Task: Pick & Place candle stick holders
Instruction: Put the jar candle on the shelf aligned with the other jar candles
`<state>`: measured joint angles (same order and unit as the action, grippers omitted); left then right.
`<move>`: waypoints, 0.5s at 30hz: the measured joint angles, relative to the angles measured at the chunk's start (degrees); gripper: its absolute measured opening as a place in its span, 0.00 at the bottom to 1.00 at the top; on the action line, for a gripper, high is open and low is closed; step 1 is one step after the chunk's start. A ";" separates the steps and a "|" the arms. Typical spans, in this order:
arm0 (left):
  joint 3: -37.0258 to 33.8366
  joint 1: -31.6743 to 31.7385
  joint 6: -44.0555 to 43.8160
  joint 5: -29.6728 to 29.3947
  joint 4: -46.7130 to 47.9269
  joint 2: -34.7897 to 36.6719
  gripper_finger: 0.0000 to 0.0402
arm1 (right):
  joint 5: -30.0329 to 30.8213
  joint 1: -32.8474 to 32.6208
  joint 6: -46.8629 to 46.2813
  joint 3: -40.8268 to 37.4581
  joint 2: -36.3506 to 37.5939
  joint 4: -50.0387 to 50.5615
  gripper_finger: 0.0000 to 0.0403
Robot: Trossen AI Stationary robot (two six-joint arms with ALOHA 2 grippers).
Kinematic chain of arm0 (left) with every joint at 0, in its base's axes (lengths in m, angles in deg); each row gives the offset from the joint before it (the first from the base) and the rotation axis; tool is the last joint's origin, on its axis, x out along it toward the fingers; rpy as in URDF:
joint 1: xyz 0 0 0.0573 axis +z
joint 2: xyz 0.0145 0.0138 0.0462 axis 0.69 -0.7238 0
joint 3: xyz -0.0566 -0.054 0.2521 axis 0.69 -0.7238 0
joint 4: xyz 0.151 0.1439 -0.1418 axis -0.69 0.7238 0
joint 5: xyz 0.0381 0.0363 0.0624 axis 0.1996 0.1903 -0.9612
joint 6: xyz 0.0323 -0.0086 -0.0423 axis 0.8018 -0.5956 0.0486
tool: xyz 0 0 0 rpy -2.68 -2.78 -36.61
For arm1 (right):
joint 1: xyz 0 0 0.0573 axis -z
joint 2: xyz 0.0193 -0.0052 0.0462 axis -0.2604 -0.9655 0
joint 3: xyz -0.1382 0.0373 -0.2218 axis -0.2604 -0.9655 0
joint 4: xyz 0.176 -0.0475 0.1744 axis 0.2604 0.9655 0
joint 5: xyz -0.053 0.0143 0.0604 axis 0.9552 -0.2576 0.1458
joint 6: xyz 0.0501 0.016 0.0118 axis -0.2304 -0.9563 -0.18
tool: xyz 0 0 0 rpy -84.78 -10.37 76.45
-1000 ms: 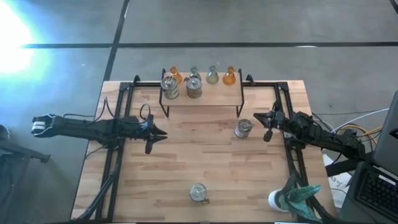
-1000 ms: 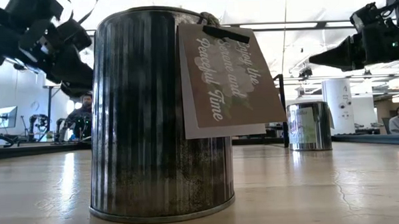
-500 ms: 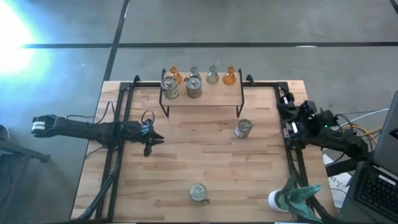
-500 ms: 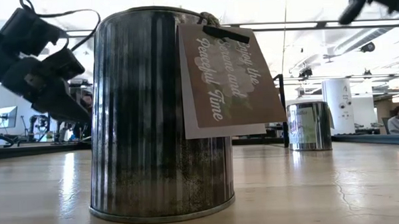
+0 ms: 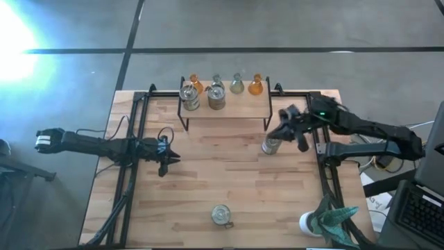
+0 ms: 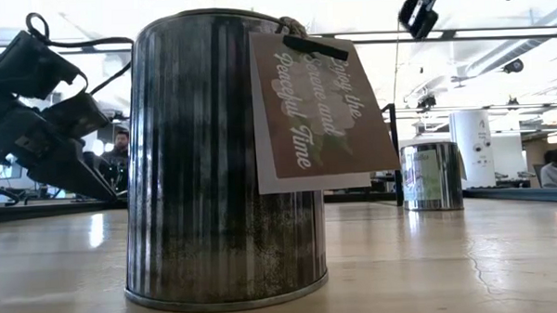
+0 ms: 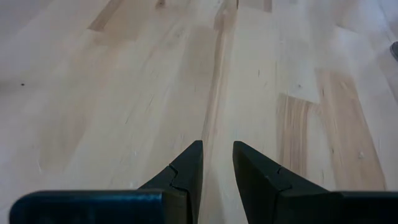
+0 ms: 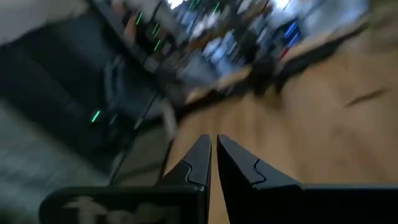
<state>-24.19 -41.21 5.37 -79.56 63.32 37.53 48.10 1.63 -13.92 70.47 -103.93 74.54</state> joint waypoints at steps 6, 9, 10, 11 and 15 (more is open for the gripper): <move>0.13 0.00 0.00 0.04 0.25 -0.10 0.23 | -4.44 -3.88 -0.07 1.26 -7.80 4.24 0.06; 0.13 -0.01 0.00 0.02 0.21 -0.10 0.23 | 0.59 -9.01 2.52 0.95 -9.76 6.55 0.06; 0.13 0.00 0.00 0.01 0.21 -0.10 0.23 | 3.81 -11.36 3.23 0.95 -10.03 6.38 0.06; 0.13 0.00 0.00 0.00 0.21 -0.10 0.23 | 7.43 -13.96 4.35 0.98 -10.14 6.17 0.06; 0.13 -0.01 0.00 0.00 0.21 -0.10 0.23 | 23.03 -25.05 6.87 1.06 -10.85 5.72 0.05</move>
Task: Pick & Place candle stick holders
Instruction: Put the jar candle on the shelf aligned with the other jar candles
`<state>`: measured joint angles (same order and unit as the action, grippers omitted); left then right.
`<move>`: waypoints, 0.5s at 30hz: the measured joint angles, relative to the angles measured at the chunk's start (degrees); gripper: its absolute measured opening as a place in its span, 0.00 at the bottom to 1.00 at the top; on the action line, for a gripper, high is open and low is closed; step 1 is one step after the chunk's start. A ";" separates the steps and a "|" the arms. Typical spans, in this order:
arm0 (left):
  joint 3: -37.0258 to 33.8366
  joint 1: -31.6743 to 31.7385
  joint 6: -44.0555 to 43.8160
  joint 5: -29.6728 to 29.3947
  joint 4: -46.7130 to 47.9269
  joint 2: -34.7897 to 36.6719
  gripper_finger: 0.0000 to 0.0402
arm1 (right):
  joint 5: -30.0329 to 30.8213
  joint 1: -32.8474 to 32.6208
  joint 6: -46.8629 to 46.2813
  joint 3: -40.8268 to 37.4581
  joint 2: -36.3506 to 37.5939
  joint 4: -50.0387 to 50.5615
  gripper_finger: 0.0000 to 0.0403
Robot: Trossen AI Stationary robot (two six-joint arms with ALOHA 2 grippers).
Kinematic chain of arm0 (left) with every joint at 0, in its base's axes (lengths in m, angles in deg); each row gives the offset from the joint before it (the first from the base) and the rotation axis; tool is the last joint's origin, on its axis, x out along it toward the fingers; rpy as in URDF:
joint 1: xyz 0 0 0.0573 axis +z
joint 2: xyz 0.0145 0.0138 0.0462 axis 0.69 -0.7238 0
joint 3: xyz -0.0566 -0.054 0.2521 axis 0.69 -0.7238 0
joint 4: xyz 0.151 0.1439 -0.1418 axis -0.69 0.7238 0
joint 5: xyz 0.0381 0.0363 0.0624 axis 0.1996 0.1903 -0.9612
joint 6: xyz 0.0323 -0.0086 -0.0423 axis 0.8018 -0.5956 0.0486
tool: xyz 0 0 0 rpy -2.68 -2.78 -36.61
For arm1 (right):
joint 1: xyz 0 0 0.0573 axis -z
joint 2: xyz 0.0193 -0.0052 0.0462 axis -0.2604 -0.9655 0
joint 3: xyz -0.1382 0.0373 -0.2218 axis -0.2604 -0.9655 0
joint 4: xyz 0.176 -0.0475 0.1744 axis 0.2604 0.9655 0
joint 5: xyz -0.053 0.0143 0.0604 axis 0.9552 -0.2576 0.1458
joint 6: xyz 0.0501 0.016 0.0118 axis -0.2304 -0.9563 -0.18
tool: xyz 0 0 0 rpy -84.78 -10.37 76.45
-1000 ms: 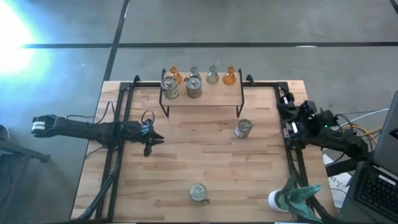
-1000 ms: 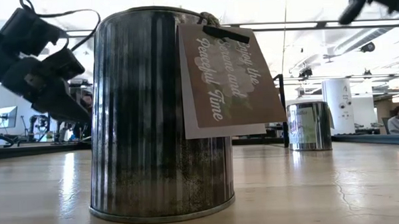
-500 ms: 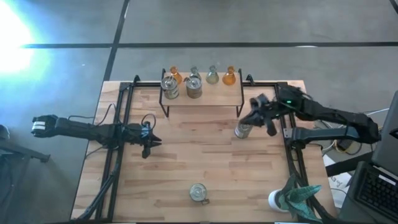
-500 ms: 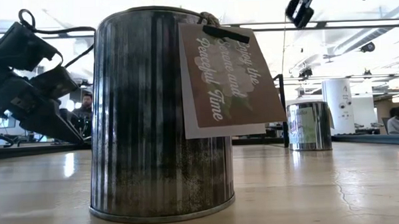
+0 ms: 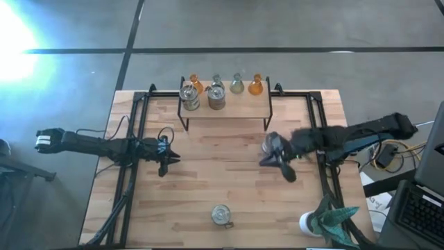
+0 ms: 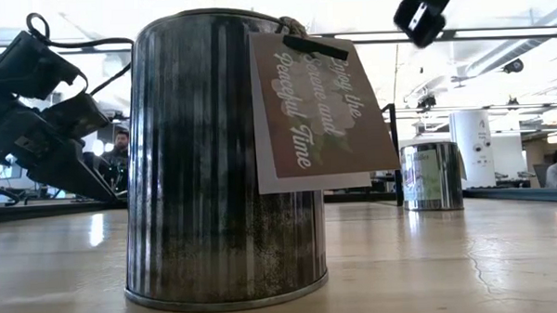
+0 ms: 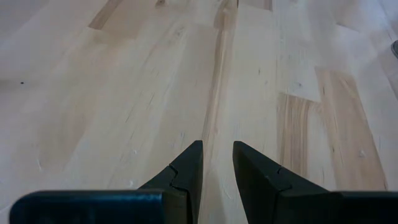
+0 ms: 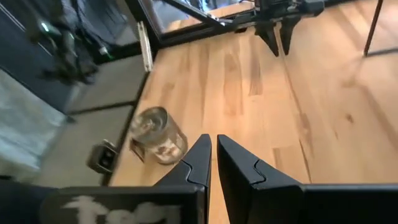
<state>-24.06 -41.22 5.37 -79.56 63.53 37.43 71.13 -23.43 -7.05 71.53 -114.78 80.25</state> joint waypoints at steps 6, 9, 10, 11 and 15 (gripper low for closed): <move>0.00 0.00 0.00 -0.04 0.00 0.00 0.23 | 15.10 -11.20 0.59 -0.39 -6.32 -1.06 0.05; 0.00 0.01 0.00 -0.09 0.00 0.00 0.23 | 15.94 -12.96 -3.91 -0.06 -10.47 -2.90 0.05; 0.00 0.02 0.00 -0.14 0.00 0.00 0.23 | 15.99 -13.16 -5.43 0.19 -11.77 -3.92 0.05; 0.00 0.02 0.00 -0.14 0.01 0.00 0.23 | 15.92 -13.22 -6.37 0.22 -12.97 -5.11 0.05; 0.00 0.01 0.00 -0.15 0.02 -0.01 0.23 | 16.07 -13.43 -7.35 0.28 -17.37 -11.00 0.05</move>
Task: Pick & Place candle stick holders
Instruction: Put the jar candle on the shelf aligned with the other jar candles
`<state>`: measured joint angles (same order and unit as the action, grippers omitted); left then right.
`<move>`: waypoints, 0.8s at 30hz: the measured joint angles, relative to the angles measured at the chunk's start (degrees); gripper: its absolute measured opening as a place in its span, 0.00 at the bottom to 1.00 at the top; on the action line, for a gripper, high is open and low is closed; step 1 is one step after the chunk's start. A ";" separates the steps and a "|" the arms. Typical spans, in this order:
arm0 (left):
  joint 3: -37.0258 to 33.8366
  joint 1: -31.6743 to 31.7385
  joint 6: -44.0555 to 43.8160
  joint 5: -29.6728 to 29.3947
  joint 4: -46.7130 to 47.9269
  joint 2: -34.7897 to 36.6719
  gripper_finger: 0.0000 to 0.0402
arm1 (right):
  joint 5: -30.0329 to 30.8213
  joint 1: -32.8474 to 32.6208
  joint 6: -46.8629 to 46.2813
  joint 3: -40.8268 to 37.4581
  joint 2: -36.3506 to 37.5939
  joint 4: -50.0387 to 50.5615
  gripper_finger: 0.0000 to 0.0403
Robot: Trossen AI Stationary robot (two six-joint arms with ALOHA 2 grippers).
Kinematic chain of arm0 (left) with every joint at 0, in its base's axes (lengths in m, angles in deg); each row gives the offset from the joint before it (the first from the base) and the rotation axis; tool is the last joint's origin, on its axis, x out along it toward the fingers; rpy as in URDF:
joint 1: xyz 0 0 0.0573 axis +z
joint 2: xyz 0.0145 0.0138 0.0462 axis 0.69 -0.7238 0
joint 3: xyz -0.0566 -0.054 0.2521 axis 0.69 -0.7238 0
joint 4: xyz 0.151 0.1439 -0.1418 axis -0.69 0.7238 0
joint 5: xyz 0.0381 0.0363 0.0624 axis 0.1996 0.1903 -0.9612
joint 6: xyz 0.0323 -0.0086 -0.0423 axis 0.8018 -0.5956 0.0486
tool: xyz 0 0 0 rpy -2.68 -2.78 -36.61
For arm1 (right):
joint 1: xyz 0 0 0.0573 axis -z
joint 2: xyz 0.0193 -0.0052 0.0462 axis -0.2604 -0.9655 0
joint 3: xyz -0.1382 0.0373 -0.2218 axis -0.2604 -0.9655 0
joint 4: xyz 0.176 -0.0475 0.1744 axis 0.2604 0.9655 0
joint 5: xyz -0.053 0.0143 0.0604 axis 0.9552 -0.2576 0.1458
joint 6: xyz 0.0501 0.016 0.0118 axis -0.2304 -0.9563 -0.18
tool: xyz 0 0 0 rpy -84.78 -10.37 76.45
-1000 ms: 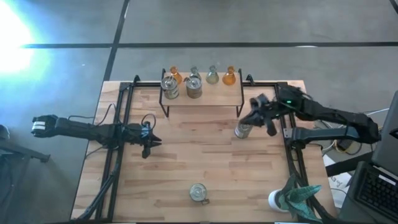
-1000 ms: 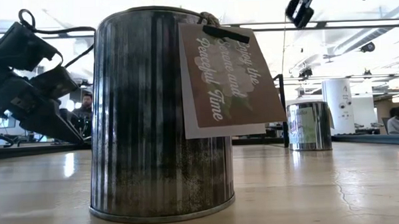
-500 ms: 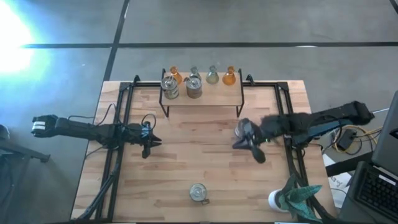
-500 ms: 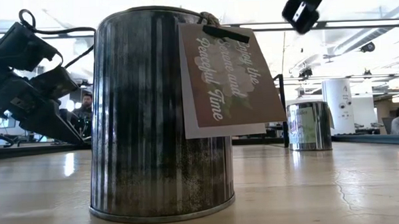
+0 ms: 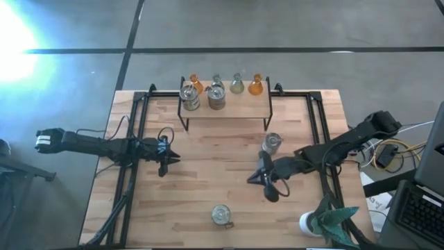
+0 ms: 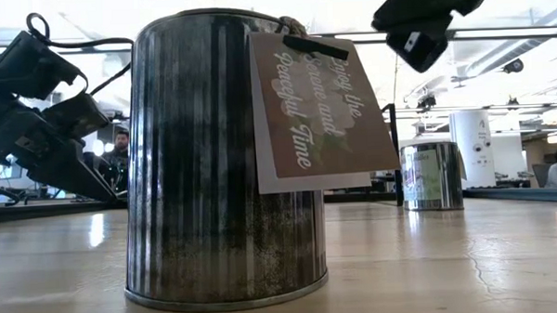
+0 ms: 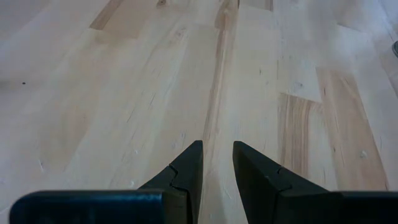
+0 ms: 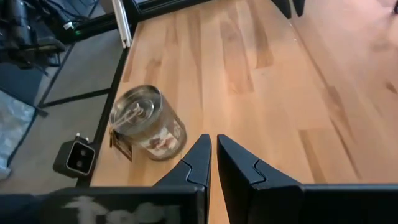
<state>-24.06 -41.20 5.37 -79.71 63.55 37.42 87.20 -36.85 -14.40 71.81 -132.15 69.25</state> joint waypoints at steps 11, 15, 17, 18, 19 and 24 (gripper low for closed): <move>0.00 0.00 0.00 -0.01 0.00 -0.03 0.23 | -6.37 0.79 -7.12 0.01 -8.13 -9.81 0.18; 0.00 0.01 0.00 0.00 0.00 -0.03 0.23 | -7.45 1.16 -11.21 0.01 -10.62 -13.60 0.36; 0.00 0.01 0.00 0.00 0.00 -0.03 0.23 | -7.52 1.11 -11.15 0.01 -11.92 -15.41 0.47; 0.00 0.01 0.00 0.00 0.00 -0.03 0.23 | -7.55 1.06 -10.72 0.01 -12.79 -16.64 0.53; 0.00 0.01 0.00 0.00 0.00 -0.03 0.23 | -7.55 0.98 -10.11 0.01 -13.87 -17.89 0.58; 0.00 0.01 0.00 0.00 0.00 -0.03 0.23 | -7.73 1.01 -5.67 0.01 -19.82 -26.13 0.88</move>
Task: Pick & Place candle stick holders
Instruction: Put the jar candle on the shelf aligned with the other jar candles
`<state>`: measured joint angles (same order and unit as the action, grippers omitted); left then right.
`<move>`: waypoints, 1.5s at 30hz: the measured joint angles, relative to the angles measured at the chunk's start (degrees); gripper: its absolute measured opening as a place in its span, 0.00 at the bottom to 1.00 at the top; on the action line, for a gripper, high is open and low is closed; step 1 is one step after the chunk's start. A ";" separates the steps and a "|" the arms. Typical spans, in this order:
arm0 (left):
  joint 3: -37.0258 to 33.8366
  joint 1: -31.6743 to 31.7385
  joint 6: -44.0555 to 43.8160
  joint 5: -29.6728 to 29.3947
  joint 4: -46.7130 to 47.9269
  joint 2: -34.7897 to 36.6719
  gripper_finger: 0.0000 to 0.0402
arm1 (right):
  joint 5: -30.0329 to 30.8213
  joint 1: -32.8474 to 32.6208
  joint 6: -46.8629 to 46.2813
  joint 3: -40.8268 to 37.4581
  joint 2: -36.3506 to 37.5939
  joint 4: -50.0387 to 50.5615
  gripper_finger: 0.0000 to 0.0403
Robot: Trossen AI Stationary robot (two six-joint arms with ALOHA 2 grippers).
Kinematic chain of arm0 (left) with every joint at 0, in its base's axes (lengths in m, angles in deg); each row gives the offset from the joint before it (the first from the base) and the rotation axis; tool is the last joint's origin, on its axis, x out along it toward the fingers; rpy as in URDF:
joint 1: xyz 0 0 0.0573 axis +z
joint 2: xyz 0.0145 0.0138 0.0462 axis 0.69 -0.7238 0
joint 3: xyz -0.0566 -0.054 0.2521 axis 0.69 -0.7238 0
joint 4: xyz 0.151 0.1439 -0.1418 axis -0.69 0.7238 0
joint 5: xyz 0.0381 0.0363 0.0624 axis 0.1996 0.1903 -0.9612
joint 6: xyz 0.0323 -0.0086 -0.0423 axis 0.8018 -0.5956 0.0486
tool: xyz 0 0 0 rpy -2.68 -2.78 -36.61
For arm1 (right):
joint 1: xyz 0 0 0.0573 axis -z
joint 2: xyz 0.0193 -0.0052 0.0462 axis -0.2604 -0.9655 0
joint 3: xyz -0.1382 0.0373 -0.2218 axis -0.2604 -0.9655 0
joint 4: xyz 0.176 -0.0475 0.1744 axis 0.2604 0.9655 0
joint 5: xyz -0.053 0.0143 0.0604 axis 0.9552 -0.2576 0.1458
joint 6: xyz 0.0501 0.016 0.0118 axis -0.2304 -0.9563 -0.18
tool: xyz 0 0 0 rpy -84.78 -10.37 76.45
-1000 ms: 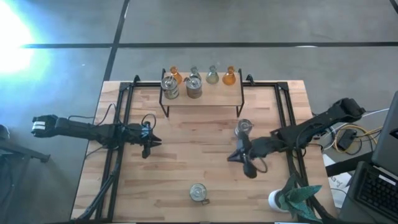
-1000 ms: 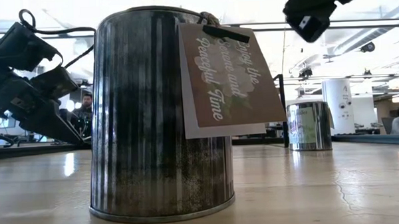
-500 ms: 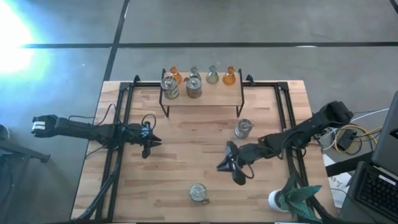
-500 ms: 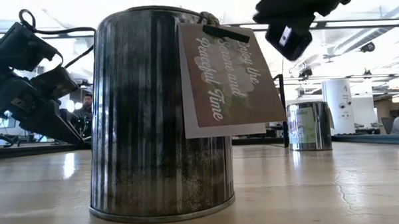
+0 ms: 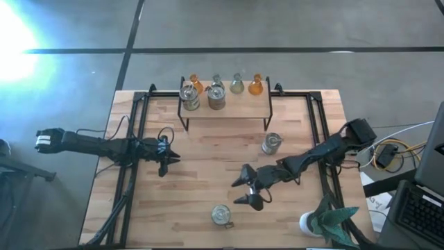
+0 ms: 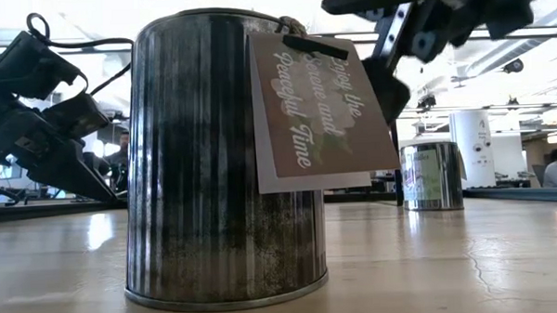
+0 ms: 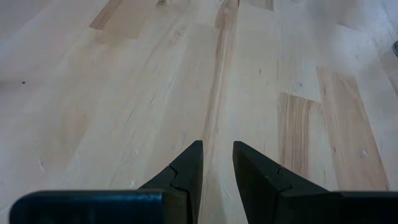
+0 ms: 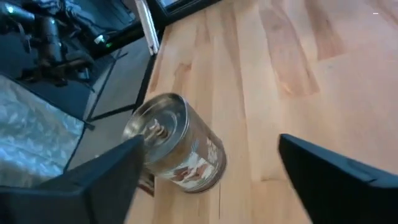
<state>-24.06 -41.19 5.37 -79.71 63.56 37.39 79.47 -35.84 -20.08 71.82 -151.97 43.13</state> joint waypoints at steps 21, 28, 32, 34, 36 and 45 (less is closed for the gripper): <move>-0.02 -0.01 0.00 0.02 0.00 0.00 0.23 | -3.16 0.57 4.09 0.36 -10.27 -14.23 0.85; -0.02 0.00 0.00 0.02 0.00 0.00 0.23 | -2.59 1.17 3.61 3.23 -9.43 -14.13 0.87; -0.02 0.00 0.00 0.02 0.00 0.00 0.23 | -2.71 0.89 5.68 7.65 -9.39 -9.79 0.86; -0.02 -0.01 0.00 0.03 0.00 0.00 0.23 | -2.83 0.89 7.96 10.89 -9.39 -3.26 0.85; -0.02 -0.01 0.00 0.02 0.00 0.00 0.23 | -2.98 1.06 8.77 14.47 -9.49 4.24 0.83; -0.02 0.00 0.00 0.02 0.02 0.00 0.23 | 1.01 1.83 14.63 29.73 -9.43 28.39 0.82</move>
<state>-24.08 -41.20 5.37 -79.69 63.57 37.39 80.48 -34.01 -5.45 101.54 -161.41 71.52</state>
